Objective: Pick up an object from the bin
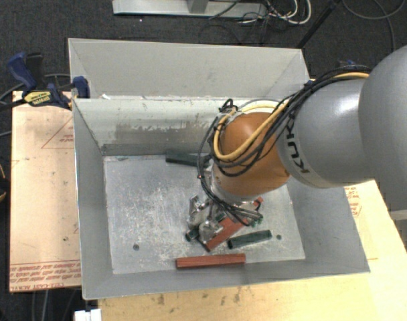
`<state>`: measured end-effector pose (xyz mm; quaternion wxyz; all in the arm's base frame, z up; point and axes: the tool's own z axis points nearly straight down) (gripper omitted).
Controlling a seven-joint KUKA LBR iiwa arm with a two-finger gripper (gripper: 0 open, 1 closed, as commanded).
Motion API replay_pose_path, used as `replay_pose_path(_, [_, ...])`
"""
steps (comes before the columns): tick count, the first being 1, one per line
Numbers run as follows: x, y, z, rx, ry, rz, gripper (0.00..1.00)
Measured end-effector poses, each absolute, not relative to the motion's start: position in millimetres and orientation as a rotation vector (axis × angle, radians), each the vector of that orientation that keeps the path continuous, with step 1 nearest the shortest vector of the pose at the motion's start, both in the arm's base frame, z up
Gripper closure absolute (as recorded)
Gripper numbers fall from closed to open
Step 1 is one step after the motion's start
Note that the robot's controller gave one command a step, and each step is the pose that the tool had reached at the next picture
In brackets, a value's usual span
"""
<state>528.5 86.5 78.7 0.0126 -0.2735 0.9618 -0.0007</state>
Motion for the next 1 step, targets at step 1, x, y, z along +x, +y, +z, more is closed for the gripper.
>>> replay_pose_path(1, [532.4, 59.2, 203.2, -0.854, 3.020, 0.002, 1.00])
